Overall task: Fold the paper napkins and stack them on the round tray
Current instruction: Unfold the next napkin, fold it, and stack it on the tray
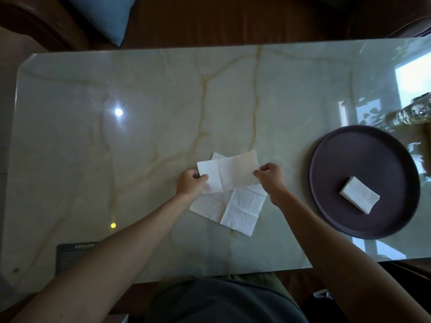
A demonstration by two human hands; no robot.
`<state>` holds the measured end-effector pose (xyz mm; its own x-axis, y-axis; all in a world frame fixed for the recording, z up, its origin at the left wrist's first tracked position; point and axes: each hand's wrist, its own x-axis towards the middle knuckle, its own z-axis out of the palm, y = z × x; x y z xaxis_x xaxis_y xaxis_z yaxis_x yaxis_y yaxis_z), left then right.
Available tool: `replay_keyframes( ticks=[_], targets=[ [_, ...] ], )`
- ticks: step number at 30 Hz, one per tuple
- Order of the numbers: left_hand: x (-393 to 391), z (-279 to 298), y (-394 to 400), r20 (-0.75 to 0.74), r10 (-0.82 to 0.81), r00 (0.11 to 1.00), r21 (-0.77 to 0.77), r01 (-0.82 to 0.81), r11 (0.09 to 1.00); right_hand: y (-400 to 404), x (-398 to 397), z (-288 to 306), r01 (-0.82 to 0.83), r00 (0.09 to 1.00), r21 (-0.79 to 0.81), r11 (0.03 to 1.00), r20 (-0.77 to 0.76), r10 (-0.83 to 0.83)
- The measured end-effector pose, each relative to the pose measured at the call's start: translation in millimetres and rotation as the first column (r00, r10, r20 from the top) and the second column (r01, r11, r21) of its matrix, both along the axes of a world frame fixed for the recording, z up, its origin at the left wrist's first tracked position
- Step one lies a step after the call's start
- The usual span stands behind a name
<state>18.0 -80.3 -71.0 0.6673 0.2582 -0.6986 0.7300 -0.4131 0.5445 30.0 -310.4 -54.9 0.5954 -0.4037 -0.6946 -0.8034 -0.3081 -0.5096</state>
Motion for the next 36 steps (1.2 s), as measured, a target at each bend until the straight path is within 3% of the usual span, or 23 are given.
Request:
replay_keyframes(
  ticks=[5, 8, 11, 14, 20, 23, 26, 30, 36],
  targets=[
    [9.9, 9.7, 9.4, 0.024, 0.045, 0.999, -0.078, -0.043, 0.996, -1.0, 6.8, 23.7, -0.062, 0.982, 0.008, 0.998, 0.18, 0.059],
    [10.5, 16.6, 14.8, 0.064, 0.014, 0.998, -0.088, -0.008, 0.996, -1.2, 17.2, 50.3, -0.22, 0.94, 0.089, 0.972, 0.285, 0.187],
    [21.2, 33.5, 16.9, 0.133, -0.106, 0.985, -0.199, 0.132, 0.971, -1.9, 27.3, 78.8, -0.389, 0.894, 0.21, 0.897, 0.32, 0.313],
    [41.6, 66.5, 7.9, 0.253, -0.281, 0.926, -0.33, 0.356, 0.874, -2.7, 36.9, 104.4, -0.519, 0.835, 0.22, 0.826, 0.337, 0.435],
    [75.0, 121.8, -13.7, 0.37, -0.535, 0.759, -0.32, 0.645, 0.694, -9.5, 49.7, 153.7, -0.685, 0.72, 0.195, 0.702, 0.33, 0.61],
    [77.4, 131.7, -17.6, 0.365, -0.542, 0.757, -0.427, 0.653, 0.625, -14.0, 48.8, 172.7, -0.641, 0.759, 0.273, 0.717, 0.365, 0.54],
    [72.2, 135.4, -20.5, 0.353, -0.505, 0.788, -0.414, 0.616, 0.67, -19.7, 45.1, 177.7, -0.545, 0.819, 0.347, 0.763, 0.415, 0.396],
    [65.0, 136.0, -21.5, 0.363, -0.345, 0.865, -0.476, 0.491, 0.73, -22.7, 29.1, 162.4, -0.273, 0.912, 0.494, 0.825, 0.405, 0.06],
    [59.7, 142.0, -17.0, 0.307, -0.204, 0.93, -0.511, 0.342, 0.789, -8.5, 0.3, 133.4, -0.063, 0.945, 0.552, 0.832, 0.3, -0.127]
  ],
)
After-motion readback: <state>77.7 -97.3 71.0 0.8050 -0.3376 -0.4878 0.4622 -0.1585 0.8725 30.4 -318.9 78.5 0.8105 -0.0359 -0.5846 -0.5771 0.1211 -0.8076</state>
